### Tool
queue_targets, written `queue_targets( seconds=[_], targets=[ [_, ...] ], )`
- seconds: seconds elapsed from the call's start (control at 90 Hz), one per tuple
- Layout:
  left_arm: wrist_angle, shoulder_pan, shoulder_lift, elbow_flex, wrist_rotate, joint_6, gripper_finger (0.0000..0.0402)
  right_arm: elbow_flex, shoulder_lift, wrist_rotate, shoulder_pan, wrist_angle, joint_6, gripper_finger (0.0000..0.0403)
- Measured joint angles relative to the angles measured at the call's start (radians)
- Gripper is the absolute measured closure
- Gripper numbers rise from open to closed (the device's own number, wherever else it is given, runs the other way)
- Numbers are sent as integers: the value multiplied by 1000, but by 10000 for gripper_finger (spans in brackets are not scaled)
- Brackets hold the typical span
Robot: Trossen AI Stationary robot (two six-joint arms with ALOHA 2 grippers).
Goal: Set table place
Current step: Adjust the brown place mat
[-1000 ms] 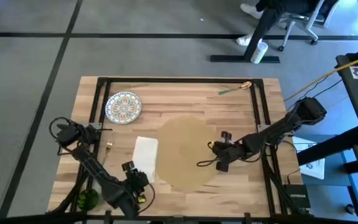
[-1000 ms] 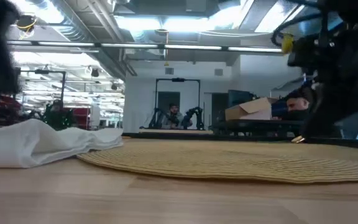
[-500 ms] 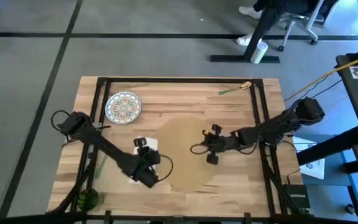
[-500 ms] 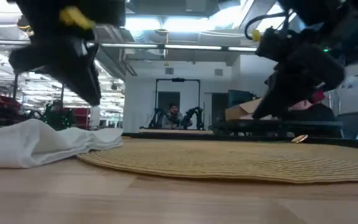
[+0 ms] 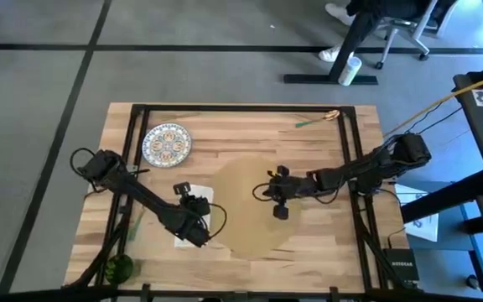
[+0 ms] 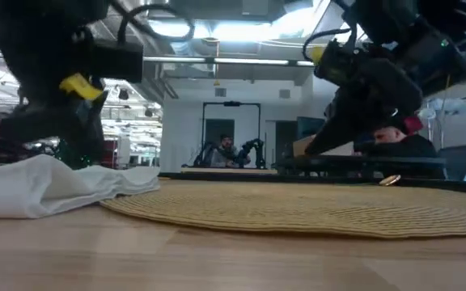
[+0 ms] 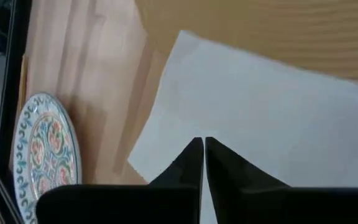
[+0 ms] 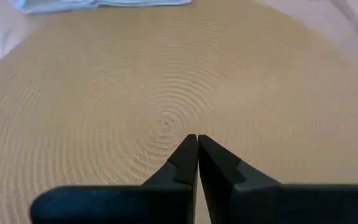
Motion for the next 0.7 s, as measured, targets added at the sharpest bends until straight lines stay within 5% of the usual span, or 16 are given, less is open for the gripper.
queue_targets(
  seconds=[0.7],
  targets=[
    [110, -22, 0, -140, 11, -149, 401, 3, 65, -11, 2, -169, 62, 403]
  ],
)
